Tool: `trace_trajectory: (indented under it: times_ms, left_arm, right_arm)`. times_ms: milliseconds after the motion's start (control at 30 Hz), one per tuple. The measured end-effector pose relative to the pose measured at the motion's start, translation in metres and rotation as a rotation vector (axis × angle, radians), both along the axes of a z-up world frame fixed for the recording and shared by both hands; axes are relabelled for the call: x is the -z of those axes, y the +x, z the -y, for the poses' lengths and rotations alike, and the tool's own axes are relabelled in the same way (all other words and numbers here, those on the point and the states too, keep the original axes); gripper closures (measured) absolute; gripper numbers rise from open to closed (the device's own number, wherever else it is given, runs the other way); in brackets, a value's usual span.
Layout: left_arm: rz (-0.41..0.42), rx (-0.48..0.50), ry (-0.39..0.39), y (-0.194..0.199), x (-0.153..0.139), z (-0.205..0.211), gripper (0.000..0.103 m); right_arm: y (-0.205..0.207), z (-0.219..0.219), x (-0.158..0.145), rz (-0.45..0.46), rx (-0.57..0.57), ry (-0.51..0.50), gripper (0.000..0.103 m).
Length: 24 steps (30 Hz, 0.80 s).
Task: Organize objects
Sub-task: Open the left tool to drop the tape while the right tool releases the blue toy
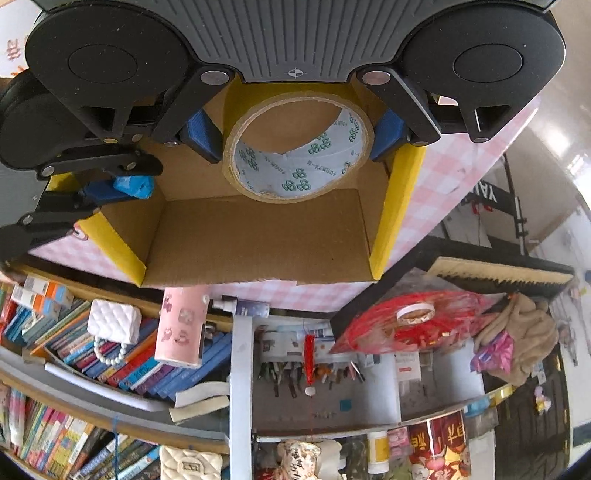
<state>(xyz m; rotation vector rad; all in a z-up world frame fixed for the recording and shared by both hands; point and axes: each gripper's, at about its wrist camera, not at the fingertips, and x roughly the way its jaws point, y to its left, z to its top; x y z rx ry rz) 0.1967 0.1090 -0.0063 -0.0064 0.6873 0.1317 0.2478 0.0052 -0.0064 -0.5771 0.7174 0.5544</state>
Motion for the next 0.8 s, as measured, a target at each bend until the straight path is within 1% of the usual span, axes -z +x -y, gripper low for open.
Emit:
trace_trajectory:
  times_ms: [67, 167, 233, 300, 333, 367, 400, 467, 567, 667, 800]
  left_arm:
    - [0.002, -0.002, 0.011, 0.0, 0.001, 0.001, 0.016]
    - [0.004, -0.007, 0.0, -0.001, 0.0, 0.0, 0.016]
    - [0.014, -0.013, -0.016, -0.004, -0.004, -0.003, 0.015]
    - [0.059, -0.027, -0.041, -0.011, -0.01, -0.006, 0.013]
    - [0.089, -0.033, -0.05, -0.016, -0.014, -0.007, 0.012]
    - [0.121, -0.034, -0.063, -0.02, -0.02, -0.009, 0.008]
    - [0.144, -0.031, -0.078, -0.024, -0.025, -0.011, 0.008]
    - [0.193, -0.024, -0.103, -0.033, -0.037, -0.012, 0.008]
    - [0.256, -0.023, -0.109, -0.05, -0.054, -0.012, 0.008]
    - [0.286, -0.011, -0.119, -0.067, -0.063, -0.012, 0.007]
    - [0.291, -0.009, -0.109, -0.093, -0.063, -0.013, 0.007]
  right_arm:
    - [-0.001, 0.0, 0.001, 0.007, -0.007, -0.006, 0.082]
    - [-0.001, 0.002, 0.0, 0.001, -0.002, 0.009, 0.081]
    - [0.0, 0.007, -0.004, 0.005, 0.009, 0.035, 0.073]
    - [-0.004, 0.011, -0.01, 0.014, 0.019, 0.08, 0.066]
    - [-0.006, 0.013, -0.014, 0.018, 0.029, 0.102, 0.064]
    - [-0.008, 0.016, -0.019, 0.025, 0.037, 0.126, 0.063]
    - [-0.011, 0.017, -0.024, 0.031, 0.038, 0.146, 0.062]
    - [-0.02, 0.02, -0.033, 0.053, 0.048, 0.18, 0.061]
    - [-0.038, 0.025, -0.048, 0.092, 0.071, 0.233, 0.058]
    - [-0.058, 0.031, -0.06, 0.126, 0.099, 0.277, 0.054]
    - [-0.087, 0.042, -0.066, 0.154, 0.155, 0.306, 0.052]
